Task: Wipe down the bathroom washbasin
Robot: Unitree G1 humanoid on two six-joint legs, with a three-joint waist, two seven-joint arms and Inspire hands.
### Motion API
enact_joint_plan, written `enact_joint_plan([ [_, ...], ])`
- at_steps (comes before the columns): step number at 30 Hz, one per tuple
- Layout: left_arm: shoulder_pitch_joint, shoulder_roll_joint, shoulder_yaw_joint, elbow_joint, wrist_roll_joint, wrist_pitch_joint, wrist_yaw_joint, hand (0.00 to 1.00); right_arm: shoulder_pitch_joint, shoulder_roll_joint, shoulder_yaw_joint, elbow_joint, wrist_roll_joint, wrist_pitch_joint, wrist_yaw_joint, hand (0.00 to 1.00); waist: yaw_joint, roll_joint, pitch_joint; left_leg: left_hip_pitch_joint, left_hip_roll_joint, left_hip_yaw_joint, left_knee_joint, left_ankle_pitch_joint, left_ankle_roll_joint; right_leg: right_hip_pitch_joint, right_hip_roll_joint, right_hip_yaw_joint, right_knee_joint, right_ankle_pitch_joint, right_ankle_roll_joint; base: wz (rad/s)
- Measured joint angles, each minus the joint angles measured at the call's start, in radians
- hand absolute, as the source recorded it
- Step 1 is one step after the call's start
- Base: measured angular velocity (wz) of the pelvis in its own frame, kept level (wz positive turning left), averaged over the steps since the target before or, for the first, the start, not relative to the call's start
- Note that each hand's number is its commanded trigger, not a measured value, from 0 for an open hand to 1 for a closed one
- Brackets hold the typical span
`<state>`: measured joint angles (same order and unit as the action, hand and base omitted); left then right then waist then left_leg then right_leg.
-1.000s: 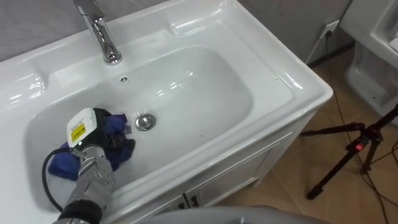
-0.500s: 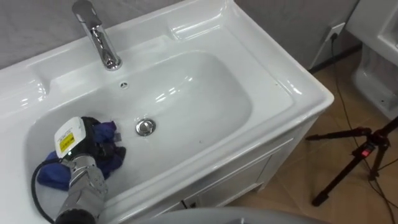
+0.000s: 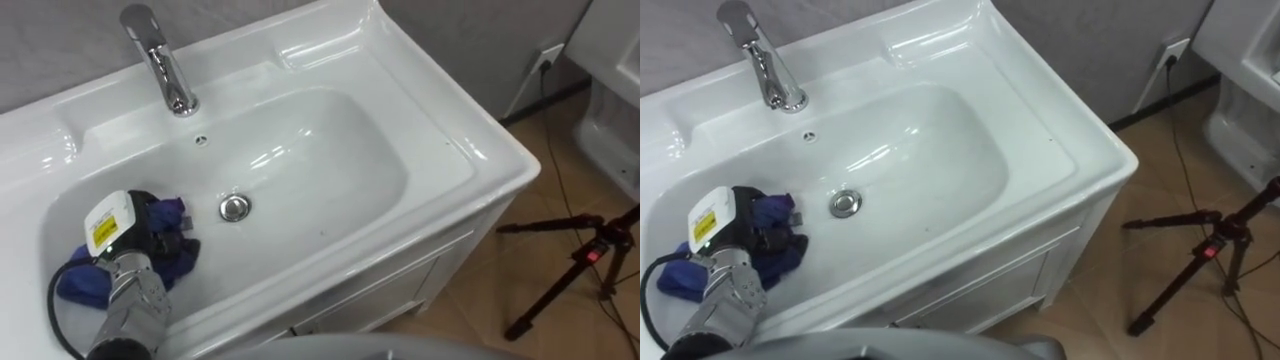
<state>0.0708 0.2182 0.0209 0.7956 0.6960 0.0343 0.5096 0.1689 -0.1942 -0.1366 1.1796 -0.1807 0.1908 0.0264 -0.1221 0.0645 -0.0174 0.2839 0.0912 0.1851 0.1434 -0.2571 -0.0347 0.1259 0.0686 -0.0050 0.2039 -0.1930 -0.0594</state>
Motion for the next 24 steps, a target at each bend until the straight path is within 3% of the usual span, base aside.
enact_joint_plan([
  [6, 0.004, -0.001, 0.002, -0.082, 0.001, 0.002, -0.002, 1.00, -0.011, 0.001, 0.001, 0.021, 0.036, -0.028, -0.026, 0.00, -0.007, -0.005, 0.0125, -0.034, 0.000, -0.029, 0.000, 0.000, 0.000, -0.015, -0.004, -0.028, -0.001, 0.000, 0.000, 0.16],
  [10, 0.011, -0.008, 0.003, -0.161, 0.004, 0.013, -0.002, 1.00, -0.015, 0.002, 0.018, 0.027, 0.038, -0.043, -0.040, 0.00, -0.007, -0.008, 0.0160, -0.062, -0.001, -0.040, 0.010, 0.000, 0.000, -0.027, -0.011, -0.054, -0.001, 0.000, 0.000, 0.20],
  [11, 0.012, -0.007, 0.004, -0.207, 0.005, 0.013, -0.002, 1.00, -0.020, 0.003, 0.019, 0.031, 0.041, -0.049, -0.040, 0.00, -0.005, -0.014, 0.0254, -0.069, -0.001, -0.052, 0.009, 0.000, 0.000, -0.031, -0.014, -0.067, -0.001, 0.000, 0.000, 0.30],
  [12, 0.012, -0.007, 0.006, -0.244, 0.005, 0.013, -0.001, 1.00, -0.022, 0.001, 0.029, 0.033, 0.051, -0.054, -0.044, 0.00, -0.001, -0.016, 0.0268, -0.081, -0.001, -0.058, 0.009, 0.000, -0.001, -0.039, -0.016, -0.078, -0.001, 0.000, 0.000, 0.26],
  [16, 0.013, -0.007, 0.014, -0.328, 0.005, 0.014, 0.012, 1.00, -0.032, 0.002, 0.038, 0.083, 0.055, -0.070, -0.059, 0.00, 0.013, -0.013, 0.0254, -0.091, -0.003, -0.077, 0.009, 0.000, -0.001, -0.042, -0.019, -0.090, -0.003, 0.000, 0.001, 0.14],
  [19, 0.012, -0.004, 0.016, -0.411, 0.005, 0.013, 0.055, 1.00, -0.038, 0.002, 0.037, 0.108, 0.072, -0.072, -0.064, 0.00, 0.019, 0.003, 0.0259, -0.099, -0.005, -0.089, 0.010, 0.001, -0.001, -0.044, -0.023, -0.107, -0.004, 0.001, 0.001, 0.15],
  [21, 0.012, 0.000, 0.017, -0.462, 0.005, 0.011, 0.080, 1.00, -0.043, 0.001, 0.038, 0.111, 0.077, -0.076, -0.072, 0.00, 0.020, 0.021, 0.0205, -0.099, -0.008, -0.102, 0.010, 0.001, -0.001, -0.041, -0.027, -0.112, -0.002, 0.001, 0.002, 0.08],
  [24, 0.012, 0.013, 0.017, -0.548, 0.005, 0.004, 0.101, 1.00, -0.041, 0.001, 0.039, 0.113, 0.100, -0.096, -0.067, 0.00, 0.019, 0.021, 0.0205, -0.096, -0.012, -0.119, 0.010, 0.004, -0.003, -0.033, -0.032, -0.127, 0.000, 0.000, 0.002, 0.16],
])
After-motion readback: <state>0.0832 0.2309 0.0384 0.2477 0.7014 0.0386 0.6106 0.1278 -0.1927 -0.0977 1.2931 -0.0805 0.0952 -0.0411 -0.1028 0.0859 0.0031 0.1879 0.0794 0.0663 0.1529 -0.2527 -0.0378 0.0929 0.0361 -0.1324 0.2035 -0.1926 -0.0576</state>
